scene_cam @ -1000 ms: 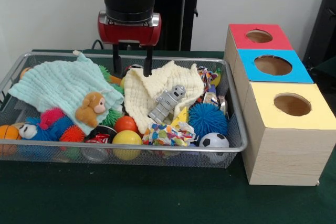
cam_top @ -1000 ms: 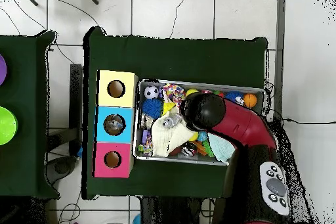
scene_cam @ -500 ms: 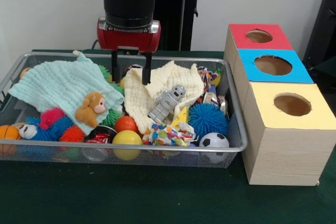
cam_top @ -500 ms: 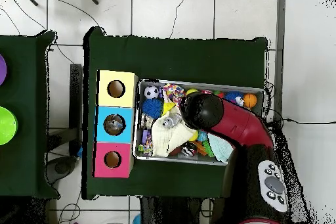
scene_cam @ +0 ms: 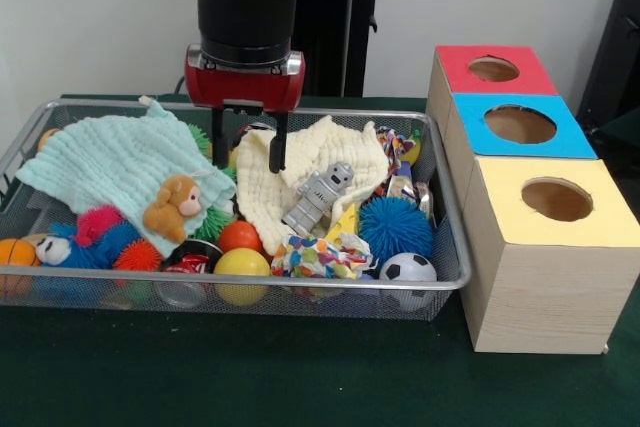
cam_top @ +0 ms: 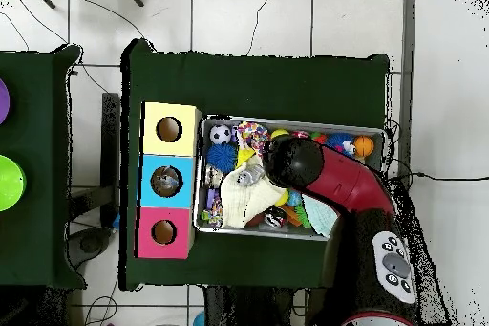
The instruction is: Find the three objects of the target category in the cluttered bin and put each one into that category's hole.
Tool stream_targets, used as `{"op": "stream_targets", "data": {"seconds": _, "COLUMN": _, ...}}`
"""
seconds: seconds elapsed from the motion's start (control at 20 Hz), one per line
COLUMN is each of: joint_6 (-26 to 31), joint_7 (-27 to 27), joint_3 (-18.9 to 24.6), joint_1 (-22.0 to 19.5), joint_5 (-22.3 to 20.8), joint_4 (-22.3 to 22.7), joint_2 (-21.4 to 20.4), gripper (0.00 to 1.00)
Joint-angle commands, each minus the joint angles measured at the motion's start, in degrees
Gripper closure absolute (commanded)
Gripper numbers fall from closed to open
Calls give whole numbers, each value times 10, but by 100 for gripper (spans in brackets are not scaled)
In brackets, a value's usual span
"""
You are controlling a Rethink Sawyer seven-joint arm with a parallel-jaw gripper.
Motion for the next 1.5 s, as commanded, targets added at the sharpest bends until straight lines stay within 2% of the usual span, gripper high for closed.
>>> {"op": "stream_targets", "data": {"seconds": 0.05, "joint_6": -29, "joint_7": 118, "joint_3": 46, "joint_1": 1, "joint_5": 12, "joint_4": 57, "joint_2": 27, "gripper": 0}}
{"op": "stream_targets", "data": {"seconds": 0.65, "joint_6": -3, "joint_7": 121, "joint_3": 31, "joint_1": 17, "joint_5": 7, "joint_4": 64, "joint_2": 32, "gripper": 0}}
{"op": "stream_targets", "data": {"seconds": 1.25, "joint_6": -24, "joint_7": 120, "joint_3": 22, "joint_1": 23, "joint_5": -5, "joint_4": 84, "joint_2": 51, "gripper": 0}}
{"op": "stream_targets", "data": {"seconds": 1.5, "joint_6": -13, "joint_7": 114, "joint_3": 7, "joint_1": 34, "joint_5": -17, "joint_4": 84, "joint_2": 57, "gripper": 0}}
